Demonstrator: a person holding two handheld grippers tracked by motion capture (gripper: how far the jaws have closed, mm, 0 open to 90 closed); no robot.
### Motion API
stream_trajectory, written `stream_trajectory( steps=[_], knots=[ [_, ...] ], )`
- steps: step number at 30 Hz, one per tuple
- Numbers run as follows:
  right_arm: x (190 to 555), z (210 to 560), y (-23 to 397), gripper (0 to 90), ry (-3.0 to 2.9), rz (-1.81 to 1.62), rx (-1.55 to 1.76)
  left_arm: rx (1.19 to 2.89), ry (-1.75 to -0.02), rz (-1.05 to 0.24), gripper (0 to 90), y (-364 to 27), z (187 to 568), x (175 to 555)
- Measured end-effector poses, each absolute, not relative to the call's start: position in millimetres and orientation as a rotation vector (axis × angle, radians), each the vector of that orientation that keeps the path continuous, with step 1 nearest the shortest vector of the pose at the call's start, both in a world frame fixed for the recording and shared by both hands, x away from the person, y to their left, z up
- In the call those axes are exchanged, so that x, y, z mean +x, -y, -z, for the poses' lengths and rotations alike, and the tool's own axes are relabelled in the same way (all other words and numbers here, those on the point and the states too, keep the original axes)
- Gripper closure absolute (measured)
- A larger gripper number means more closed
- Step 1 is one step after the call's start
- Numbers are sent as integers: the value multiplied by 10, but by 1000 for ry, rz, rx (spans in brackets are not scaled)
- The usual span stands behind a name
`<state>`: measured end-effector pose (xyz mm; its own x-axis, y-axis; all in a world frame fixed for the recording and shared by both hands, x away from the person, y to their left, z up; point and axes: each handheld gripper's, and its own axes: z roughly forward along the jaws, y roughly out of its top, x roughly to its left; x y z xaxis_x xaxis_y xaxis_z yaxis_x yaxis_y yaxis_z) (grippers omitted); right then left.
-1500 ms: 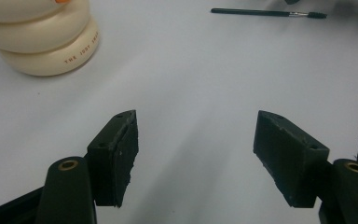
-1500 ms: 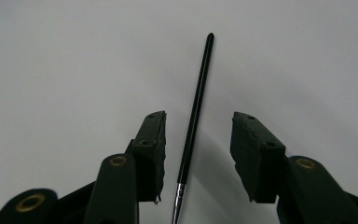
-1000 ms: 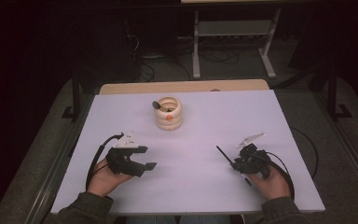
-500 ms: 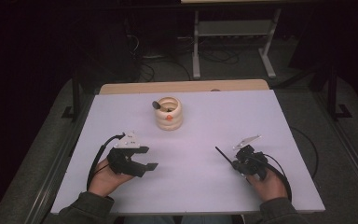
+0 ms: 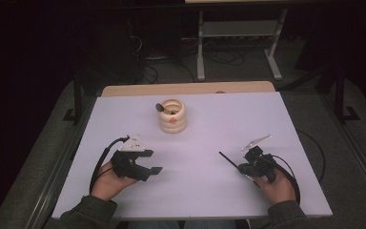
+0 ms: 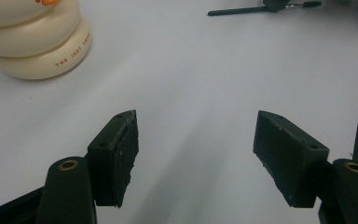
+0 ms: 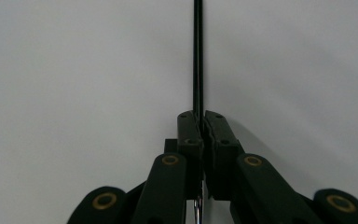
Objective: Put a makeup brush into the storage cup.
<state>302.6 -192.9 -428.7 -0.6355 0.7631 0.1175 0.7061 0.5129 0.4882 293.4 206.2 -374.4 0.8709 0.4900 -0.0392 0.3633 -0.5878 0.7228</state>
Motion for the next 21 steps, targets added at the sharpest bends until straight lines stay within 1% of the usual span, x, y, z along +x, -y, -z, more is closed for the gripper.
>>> stream_trajectory(
  steps=[15, 21],
  knots=[
    [3017, 4140, 1913, 850, -2669, -855, 1186, 2290, -566, -204, 306, -1933, 3634, 2995],
    [3000, 4070, 1849, 850, -2703, -892, 1119, 2296, -542, -169, 306, -1877, 3608, 3023]
  ],
)
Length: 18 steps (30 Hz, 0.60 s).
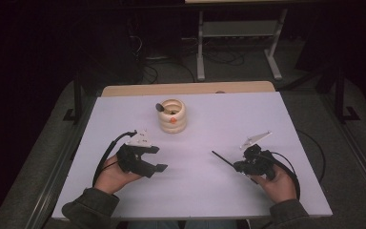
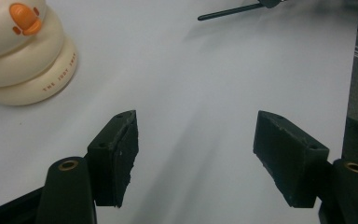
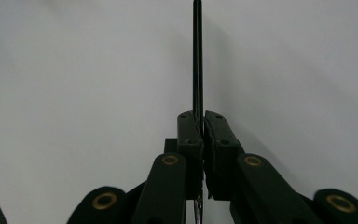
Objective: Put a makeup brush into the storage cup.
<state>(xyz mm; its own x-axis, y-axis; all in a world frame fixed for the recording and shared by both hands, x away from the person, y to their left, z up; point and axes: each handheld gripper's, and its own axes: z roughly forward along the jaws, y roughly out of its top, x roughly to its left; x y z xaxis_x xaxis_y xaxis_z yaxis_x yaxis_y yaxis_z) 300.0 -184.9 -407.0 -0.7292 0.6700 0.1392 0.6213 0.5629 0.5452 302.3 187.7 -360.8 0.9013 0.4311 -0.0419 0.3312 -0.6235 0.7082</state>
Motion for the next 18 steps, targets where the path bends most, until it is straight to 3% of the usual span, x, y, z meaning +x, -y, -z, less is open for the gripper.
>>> stream_trajectory(
  steps=[18],
  knots=[
    [2952, 3818, 1597, 850, -2797, -1002, 904, 2349, -467, -129, 311, -1729, 3536, 3106]
  ],
)
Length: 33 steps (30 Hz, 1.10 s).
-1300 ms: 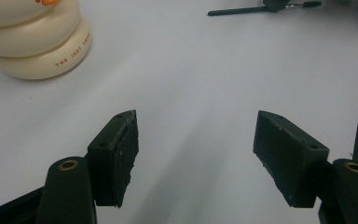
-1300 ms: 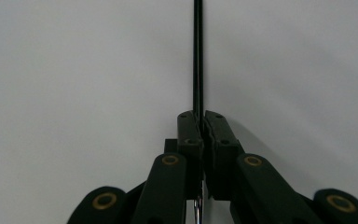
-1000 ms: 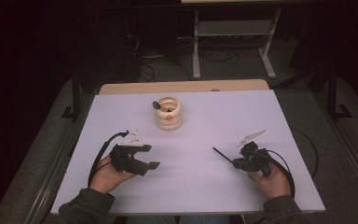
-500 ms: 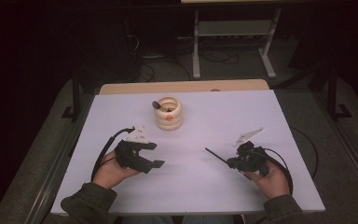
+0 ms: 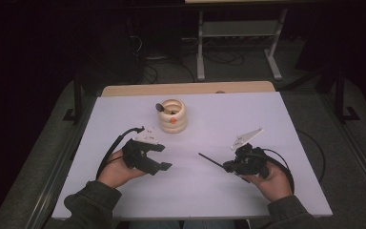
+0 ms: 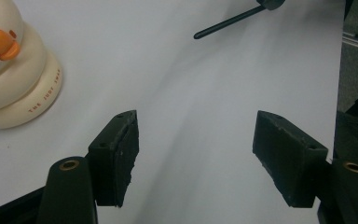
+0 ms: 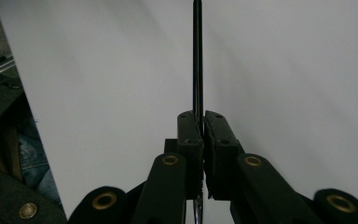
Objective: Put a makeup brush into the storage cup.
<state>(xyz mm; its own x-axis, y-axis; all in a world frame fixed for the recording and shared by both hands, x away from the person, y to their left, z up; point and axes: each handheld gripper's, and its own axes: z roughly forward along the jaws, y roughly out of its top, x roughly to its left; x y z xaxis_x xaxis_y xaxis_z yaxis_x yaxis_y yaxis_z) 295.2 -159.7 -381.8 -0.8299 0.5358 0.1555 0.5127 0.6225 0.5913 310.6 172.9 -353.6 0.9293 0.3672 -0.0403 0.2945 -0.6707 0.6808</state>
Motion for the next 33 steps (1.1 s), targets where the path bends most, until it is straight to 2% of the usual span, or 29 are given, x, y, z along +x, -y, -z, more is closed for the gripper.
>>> stream_trajectory(
  steps=[14, 33],
  knots=[
    [2949, 3671, 1373, 849, -2870, -1023, 710, 2404, -355, -147, 367, -1595, 3435, 3084],
    [2953, 3573, 1100, 849, -2964, -1030, 508, 2472, -229, -61, 492, -1424, 3426, 3072]
  ],
)
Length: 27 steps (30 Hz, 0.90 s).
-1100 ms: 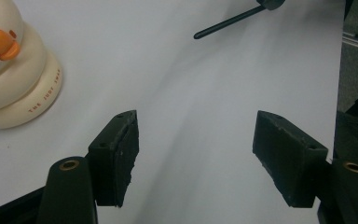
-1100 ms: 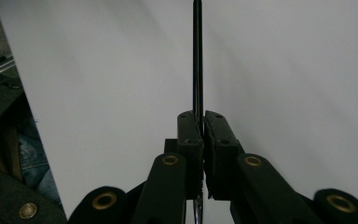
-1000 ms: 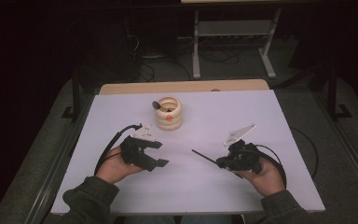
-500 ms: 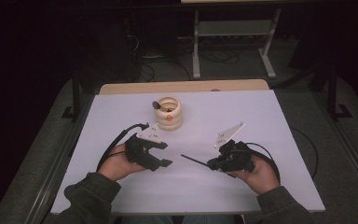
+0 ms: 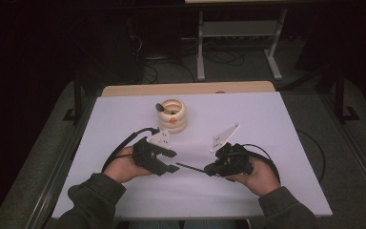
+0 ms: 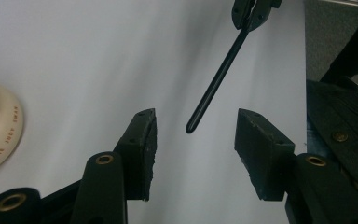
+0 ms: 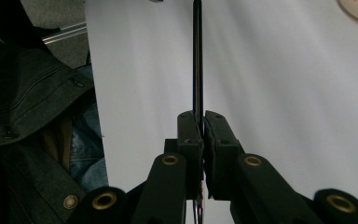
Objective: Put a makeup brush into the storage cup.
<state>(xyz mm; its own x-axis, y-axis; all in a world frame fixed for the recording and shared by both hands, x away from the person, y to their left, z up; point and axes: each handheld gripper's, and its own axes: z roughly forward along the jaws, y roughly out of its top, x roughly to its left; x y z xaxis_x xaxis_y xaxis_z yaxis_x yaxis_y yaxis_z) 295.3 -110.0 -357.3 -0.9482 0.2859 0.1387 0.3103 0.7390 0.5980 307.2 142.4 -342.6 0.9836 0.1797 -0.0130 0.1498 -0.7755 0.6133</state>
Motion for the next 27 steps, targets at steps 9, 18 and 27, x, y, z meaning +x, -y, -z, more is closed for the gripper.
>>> stream_trajectory(
  steps=[9, 18, 27],
  knots=[
    [2972, 3574, 992, 849, 2884, 994, -421, 2523, -149, -21, 538, -1332, 3459, 3066],
    [2968, 3551, 904, 849, 2873, 981, -362, 2583, -72, 43, 633, -1245, 3520, 3046],
    [2952, 3569, 770, 849, 2864, 956, -297, 2618, -25, 69, 745, -1212, 3551, 3018]
  ],
)
